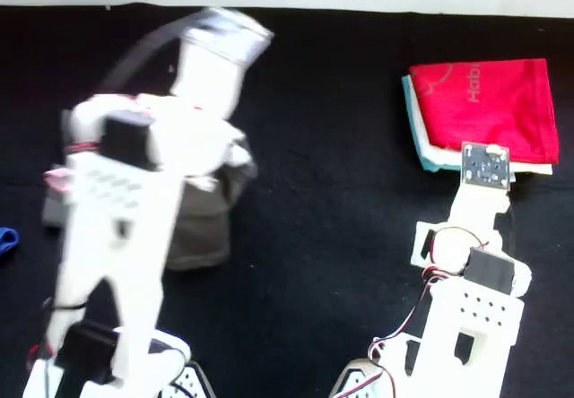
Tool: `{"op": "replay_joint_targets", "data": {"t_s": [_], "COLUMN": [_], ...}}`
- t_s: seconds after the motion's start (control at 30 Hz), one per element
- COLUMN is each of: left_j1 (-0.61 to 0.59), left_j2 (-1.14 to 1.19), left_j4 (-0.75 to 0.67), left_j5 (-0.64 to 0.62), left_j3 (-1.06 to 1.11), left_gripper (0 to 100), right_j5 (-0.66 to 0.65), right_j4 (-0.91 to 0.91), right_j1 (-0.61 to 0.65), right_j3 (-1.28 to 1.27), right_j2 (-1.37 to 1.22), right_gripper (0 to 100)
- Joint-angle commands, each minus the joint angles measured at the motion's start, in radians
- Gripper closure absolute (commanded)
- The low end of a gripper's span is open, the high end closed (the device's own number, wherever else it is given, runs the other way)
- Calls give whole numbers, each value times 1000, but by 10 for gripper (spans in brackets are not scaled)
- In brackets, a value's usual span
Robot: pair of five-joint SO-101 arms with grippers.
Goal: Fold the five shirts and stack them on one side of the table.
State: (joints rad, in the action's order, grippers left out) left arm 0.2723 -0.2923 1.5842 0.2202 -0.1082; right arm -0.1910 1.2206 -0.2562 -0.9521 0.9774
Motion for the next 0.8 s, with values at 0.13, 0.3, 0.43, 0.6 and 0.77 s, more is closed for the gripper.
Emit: {"op": "replay_joint_targets", "data": {"t_s": [0.13, 0.3, 0.43, 0.6, 0.77], "left_j1": [136, 82, -19, -285, -593], "left_j2": [22, 18, -12, -25, -22], "left_j4": [-183, -180, -163, -60, -48], "left_j5": [-127, -176, -155, -112, -23], "left_j3": [-25, -136, -179, -108, 58], "left_gripper": [861, 822, 822, 822, 822], "right_j5": [-2, -2, -2, -2, -2], "right_j4": [-19, -21, -21, -19, -41], "right_j1": [-12, 42, 159, 381, 727], "right_j3": [8, 4, -1, 2, -1], "right_j2": [13, 13, 12, 4, -1], "right_gripper": [968, 968, 968, 946, 817]}}
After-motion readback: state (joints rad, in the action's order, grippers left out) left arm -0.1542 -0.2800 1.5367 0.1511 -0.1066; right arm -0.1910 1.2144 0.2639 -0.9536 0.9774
